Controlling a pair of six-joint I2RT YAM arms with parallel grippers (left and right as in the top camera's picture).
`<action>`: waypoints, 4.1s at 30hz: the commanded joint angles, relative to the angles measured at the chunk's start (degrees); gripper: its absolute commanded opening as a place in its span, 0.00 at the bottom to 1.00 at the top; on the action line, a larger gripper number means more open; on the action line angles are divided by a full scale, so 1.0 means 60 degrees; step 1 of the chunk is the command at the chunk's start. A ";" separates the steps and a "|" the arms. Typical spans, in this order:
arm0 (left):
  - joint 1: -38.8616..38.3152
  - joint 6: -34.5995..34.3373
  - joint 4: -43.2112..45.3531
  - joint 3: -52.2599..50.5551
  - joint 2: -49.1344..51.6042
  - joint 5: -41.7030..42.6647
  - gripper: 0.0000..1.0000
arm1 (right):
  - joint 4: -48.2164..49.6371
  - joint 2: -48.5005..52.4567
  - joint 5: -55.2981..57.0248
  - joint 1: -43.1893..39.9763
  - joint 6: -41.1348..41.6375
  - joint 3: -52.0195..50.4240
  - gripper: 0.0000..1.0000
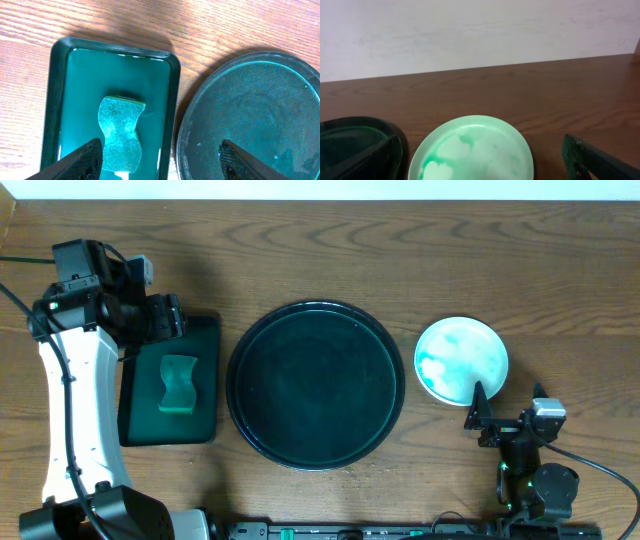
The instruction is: Clean dirty plates on tray and stack at the side
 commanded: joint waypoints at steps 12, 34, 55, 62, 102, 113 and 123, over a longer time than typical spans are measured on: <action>0.0025 0.0095 -0.0022 0.0047 0.0018 0.0007 0.75 | -0.0051 -0.0091 0.0178 0.0091 -0.0022 -0.0018 0.99; -0.0117 0.0102 0.0087 -0.0084 -0.0270 -0.0882 0.75 | -0.0055 -0.0091 0.0178 0.0091 -0.0022 -0.0018 0.99; -0.0914 0.0135 0.5198 -0.7508 -0.9056 -0.0856 0.75 | -0.0055 -0.0087 0.0182 0.0091 -0.0022 -0.0018 0.99; -0.0918 0.0131 0.6747 -1.0072 -1.1679 -0.0852 0.75 | -0.0055 -0.0084 0.0178 0.0091 -0.0022 -0.0018 0.99; -0.1410 0.0095 0.8776 -1.3577 -1.4466 -0.1388 0.75 | -0.0055 -0.0084 0.0178 0.0091 -0.0022 -0.0018 0.99; -0.1410 0.0095 0.8772 -1.3577 -1.4466 -0.1388 0.75 | -0.0055 -0.0084 0.0178 0.0091 -0.0022 -0.0018 0.99; -0.1410 0.0095 0.8776 -1.3577 -1.4466 -0.1388 0.75 | -0.0055 -0.0084 0.0182 0.0091 -0.0022 -0.0018 0.99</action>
